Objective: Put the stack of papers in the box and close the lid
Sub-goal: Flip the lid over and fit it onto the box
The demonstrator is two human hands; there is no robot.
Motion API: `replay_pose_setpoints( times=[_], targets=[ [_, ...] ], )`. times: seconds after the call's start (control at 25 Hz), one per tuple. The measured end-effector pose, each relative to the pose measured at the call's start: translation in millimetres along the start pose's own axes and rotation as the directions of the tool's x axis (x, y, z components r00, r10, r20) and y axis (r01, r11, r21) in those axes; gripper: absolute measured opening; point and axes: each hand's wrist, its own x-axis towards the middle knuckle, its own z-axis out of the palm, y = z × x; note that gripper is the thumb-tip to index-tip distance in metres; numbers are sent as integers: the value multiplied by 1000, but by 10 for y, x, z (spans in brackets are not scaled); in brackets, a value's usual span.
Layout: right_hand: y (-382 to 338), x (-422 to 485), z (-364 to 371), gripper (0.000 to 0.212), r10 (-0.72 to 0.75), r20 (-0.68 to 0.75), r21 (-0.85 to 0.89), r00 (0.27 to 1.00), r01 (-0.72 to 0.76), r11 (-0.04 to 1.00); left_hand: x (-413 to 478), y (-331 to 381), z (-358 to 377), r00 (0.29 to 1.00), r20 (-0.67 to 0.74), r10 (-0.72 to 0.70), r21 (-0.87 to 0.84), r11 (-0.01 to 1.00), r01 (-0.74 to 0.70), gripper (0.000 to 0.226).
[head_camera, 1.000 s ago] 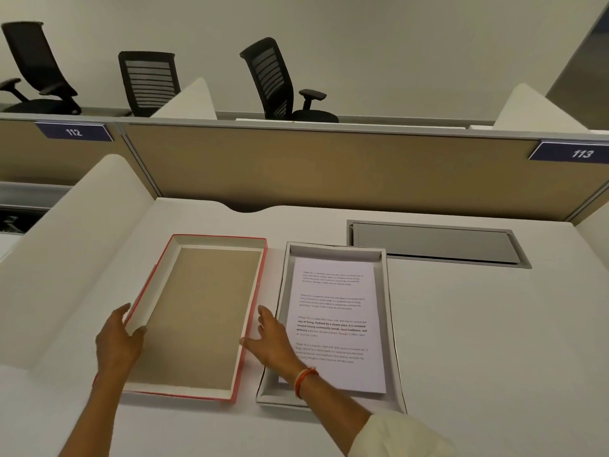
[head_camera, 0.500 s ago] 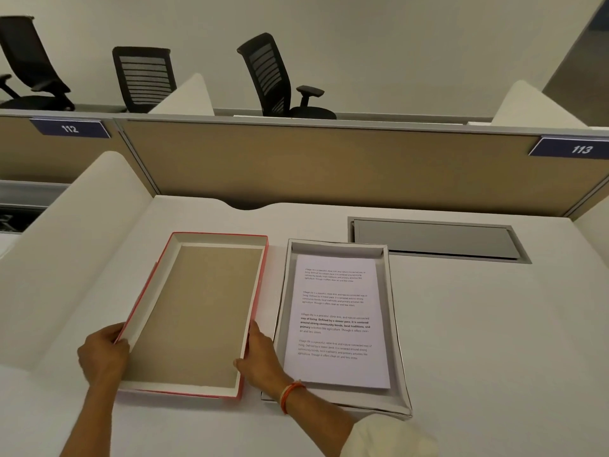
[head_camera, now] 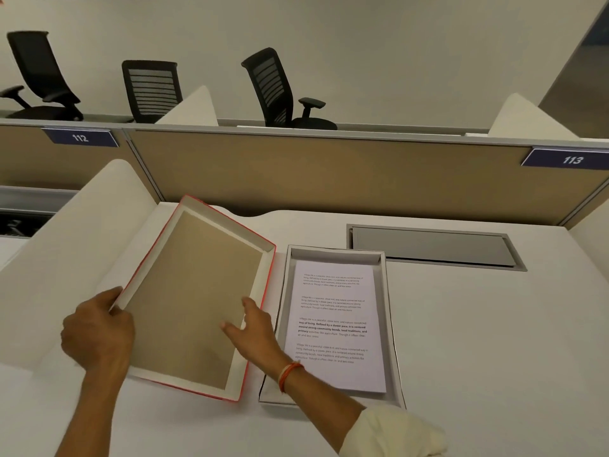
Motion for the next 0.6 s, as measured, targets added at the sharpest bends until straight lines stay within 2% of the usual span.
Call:
replay_pose_setpoints(
  times=[0.2,0.32,0.4,0.48,0.6],
  targets=[
    [-810,75,64,54,-96,89,120,991,85,989,-335,303,-36,990,-86,114,50,993,-110,31],
    [-1115,91,145,52,-75,136,247,988,39,968,-542,498,-70,968,-130,214,83,975,-205,23],
    [-1232,115,167,40,-73,163,342,984,14,940,-639,587,-69,948,-157,275,89,960,-264,24],
    [-1298,145,151,28,-41,130,398,991,-14,917,-709,649,-92,934,-172,312,82,950,-302,20],
    [-1328,157,87,21,19,83,428,996,-53,902,-832,782,-176,942,-139,307,30,952,-305,23]
  ],
)
